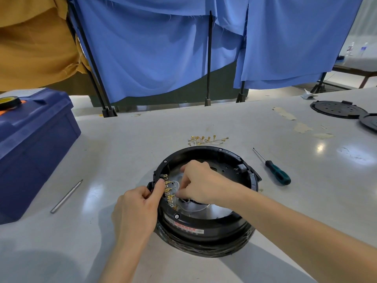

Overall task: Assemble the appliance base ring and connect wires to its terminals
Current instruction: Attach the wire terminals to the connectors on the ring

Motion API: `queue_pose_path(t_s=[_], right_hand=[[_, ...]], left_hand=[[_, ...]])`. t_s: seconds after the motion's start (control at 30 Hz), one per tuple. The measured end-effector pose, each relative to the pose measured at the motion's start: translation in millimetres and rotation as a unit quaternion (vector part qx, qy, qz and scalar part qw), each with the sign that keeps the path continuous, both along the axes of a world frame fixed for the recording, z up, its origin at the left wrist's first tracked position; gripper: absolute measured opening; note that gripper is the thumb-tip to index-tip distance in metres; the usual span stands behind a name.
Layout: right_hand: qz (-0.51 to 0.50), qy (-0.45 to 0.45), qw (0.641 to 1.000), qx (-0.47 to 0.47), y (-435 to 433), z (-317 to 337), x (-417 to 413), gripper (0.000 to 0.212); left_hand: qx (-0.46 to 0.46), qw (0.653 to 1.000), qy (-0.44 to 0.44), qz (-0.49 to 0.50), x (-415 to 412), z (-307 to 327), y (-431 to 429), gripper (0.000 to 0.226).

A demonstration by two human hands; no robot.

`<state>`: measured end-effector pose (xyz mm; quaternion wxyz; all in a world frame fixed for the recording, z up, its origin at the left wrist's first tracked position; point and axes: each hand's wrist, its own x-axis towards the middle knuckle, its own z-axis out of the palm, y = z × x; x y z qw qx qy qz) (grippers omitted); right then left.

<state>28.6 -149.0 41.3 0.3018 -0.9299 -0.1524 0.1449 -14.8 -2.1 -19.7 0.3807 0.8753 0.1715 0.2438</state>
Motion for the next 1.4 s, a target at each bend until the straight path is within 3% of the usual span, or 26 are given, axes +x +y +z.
queue_pose_path(t_s=[0.27,0.57,0.9,1.07,1.3,1.4], right_hand=[[-0.071,-0.022,0.996,0.059,4.7,-7.7,-3.8,0.015],[-0.039,0.029,0.997,0.065,3.8,-11.0,-2.1,0.018],[-0.088,0.017,0.990,0.104,13.3,-17.1,-7.8,0.018],[-0.056,-0.013,0.991,0.118,14.4,-17.7,-8.4,0.035],[0.001,-0.035,0.996,0.080,6.0,-12.7,-6.9,0.017],[-0.021,-0.074,0.996,0.043,3.9,-13.3,-7.4,0.014]], left_hand=[[0.005,1.000,-0.001,0.001,0.8,-0.4,0.4,0.053],[0.015,1.000,-0.007,-0.011,-0.2,-0.8,0.2,0.047],[0.037,0.999,0.009,-0.016,-0.4,1.3,0.6,0.062],[0.060,0.998,0.017,-0.023,0.7,1.9,1.6,0.062],[0.067,0.997,0.016,-0.033,0.3,2.1,3.0,0.064],[0.059,0.998,0.012,-0.035,0.1,1.5,4.2,0.064]])
